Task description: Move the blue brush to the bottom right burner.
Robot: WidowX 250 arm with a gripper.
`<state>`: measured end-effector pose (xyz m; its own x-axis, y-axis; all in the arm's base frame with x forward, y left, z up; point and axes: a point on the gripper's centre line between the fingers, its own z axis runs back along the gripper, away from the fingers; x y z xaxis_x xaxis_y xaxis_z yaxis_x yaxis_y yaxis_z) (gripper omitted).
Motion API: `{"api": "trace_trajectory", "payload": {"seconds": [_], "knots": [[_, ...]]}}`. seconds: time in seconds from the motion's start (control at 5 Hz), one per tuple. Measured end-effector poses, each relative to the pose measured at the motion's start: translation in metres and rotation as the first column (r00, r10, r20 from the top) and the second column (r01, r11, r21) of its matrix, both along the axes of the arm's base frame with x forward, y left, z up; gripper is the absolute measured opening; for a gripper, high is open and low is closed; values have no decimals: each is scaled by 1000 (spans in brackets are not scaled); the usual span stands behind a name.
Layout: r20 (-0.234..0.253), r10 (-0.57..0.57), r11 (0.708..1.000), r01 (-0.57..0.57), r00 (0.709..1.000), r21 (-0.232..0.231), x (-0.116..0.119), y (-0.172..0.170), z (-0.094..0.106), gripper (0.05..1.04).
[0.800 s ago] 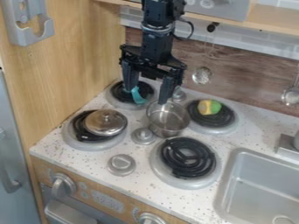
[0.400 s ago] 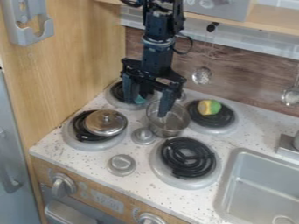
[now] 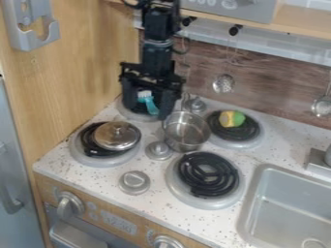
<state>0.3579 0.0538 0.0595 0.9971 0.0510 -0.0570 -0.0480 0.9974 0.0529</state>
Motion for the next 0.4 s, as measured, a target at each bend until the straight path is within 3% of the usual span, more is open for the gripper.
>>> {"api": "trace_trajectory", "payload": {"seconds": [0.2, 0.4], "knots": [[1, -9, 1000, 9, 1000, -11, 20, 15, -10, 999], [59, 40, 999, -38, 997, -39, 41, 41, -21, 999]]}}
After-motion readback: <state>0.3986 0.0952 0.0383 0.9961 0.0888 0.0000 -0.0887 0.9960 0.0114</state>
